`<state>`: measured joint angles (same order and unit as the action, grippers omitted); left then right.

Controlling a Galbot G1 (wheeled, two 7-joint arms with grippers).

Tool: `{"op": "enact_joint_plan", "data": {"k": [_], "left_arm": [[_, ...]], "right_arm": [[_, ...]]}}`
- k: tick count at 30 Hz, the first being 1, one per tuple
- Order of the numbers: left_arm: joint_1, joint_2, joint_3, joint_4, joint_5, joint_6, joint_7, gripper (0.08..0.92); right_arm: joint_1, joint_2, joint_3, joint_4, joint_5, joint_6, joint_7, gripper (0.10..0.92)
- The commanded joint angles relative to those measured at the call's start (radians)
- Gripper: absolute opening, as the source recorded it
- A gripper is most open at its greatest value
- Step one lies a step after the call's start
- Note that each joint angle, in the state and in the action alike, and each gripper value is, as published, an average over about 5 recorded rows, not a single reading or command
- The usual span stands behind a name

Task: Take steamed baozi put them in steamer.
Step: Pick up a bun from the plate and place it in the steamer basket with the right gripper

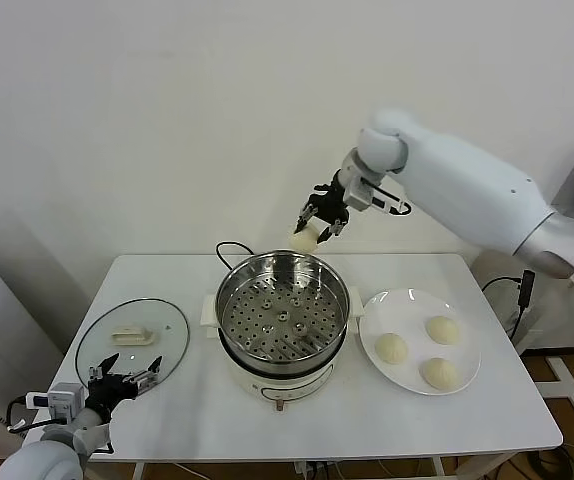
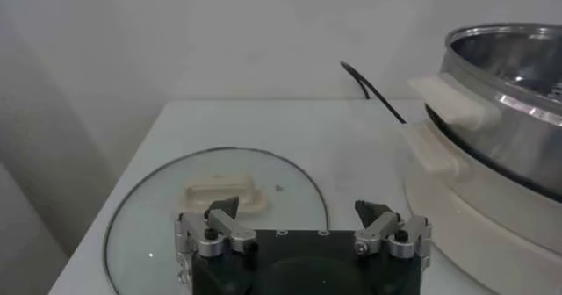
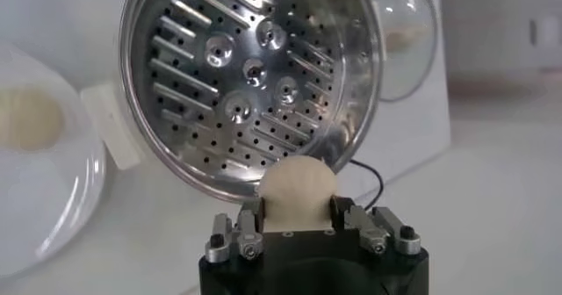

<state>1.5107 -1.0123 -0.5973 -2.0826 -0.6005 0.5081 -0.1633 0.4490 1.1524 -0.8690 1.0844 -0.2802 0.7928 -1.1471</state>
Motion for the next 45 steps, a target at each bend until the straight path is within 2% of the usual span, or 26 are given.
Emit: {"op": "enact_joint_plan", "data": {"k": [1,30,33,38,42,45], "left_arm": [[0.000,0.000,-0.001,0.000,0.001,0.000,0.001,0.823],[-0.006,-0.001,-0.004,0.000,-0.001,0.001,0.002,0.823],[-0.006,0.000,-0.005,-0.002,-0.002,0.001,0.002,0.823],[-0.004,-0.001,-0.008,-0.005,-0.003,0.001,0.001,0.823],[-0.003,-0.004,-0.009,-0.011,-0.003,0.004,0.002,0.823],[-0.002,-0.005,-0.009,-0.015,-0.003,0.005,0.001,0.823]], "right_arm": [[-0.057,0.066,0.038,0.005,-0.178,0.080,0.002,0.477],[-0.250,0.138,0.099,-0.036,-0.323,0.080,0.004,0.487],[-0.251,0.133,0.101,-0.032,-0.324,0.080,0.011,0.545],[-0.227,0.125,0.095,-0.024,-0.270,0.080,0.026,0.692],[-0.118,0.076,0.025,0.013,-0.102,0.060,0.007,0.790],[-0.002,0.010,-0.061,0.032,0.074,-0.042,-0.016,0.818]]}}
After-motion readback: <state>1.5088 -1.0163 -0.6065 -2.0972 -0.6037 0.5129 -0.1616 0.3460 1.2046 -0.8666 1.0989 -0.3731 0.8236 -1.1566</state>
